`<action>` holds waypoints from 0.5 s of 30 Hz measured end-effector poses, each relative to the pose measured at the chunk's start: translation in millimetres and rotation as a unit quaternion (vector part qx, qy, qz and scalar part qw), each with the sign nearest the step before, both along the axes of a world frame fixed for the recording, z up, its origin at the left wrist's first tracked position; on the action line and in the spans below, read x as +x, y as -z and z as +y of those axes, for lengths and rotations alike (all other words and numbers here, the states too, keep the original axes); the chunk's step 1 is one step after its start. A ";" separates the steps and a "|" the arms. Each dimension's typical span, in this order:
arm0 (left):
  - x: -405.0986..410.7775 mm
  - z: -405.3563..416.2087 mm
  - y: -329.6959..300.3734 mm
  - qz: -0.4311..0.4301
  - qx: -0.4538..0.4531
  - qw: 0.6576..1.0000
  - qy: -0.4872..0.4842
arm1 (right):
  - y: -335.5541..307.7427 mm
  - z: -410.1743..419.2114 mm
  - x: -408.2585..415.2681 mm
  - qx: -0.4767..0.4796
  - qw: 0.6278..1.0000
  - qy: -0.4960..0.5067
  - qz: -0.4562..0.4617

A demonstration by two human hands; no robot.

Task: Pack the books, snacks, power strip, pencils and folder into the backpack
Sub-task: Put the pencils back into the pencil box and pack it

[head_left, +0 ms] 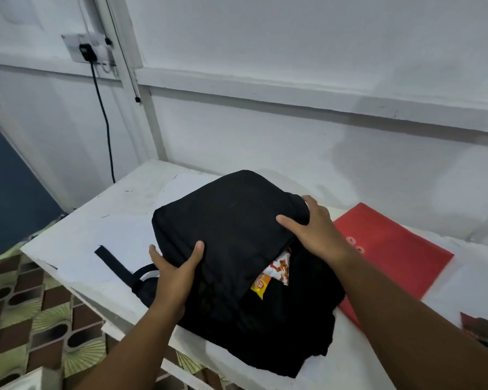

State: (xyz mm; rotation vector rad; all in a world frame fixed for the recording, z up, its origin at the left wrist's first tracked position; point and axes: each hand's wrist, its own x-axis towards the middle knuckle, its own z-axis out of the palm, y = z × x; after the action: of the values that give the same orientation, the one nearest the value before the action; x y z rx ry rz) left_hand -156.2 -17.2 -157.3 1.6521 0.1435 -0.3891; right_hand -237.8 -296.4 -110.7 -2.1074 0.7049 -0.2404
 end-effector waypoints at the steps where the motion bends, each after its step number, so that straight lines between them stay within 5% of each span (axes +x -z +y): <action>1: -2.4 -2.0 -0.1 -0.026 0.018 0.999 0.011 | 1.6 -3.6 8.8 -0.011 0.999 -0.028 0.025; 5: -8.3 -13.0 3.2 -0.083 0.074 0.993 0.032 | 9.3 -22.1 32.9 0.021 0.987 -0.105 0.119; 10: -7.2 -22.4 9.9 -0.103 0.079 0.992 0.009 | 9.1 -45.6 46.3 0.097 0.978 -0.153 0.102; 15: -11.1 -30.7 17.6 -0.117 0.029 0.993 -0.016 | 35.8 -44.3 50.8 0.077 0.980 -0.162 0.084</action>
State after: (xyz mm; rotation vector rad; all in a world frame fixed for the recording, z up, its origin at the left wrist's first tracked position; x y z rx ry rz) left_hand -167.4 -47.8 -174.9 1.7368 0.0058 -0.1649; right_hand -187.0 -340.7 -146.5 -2.0713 0.4507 0.1679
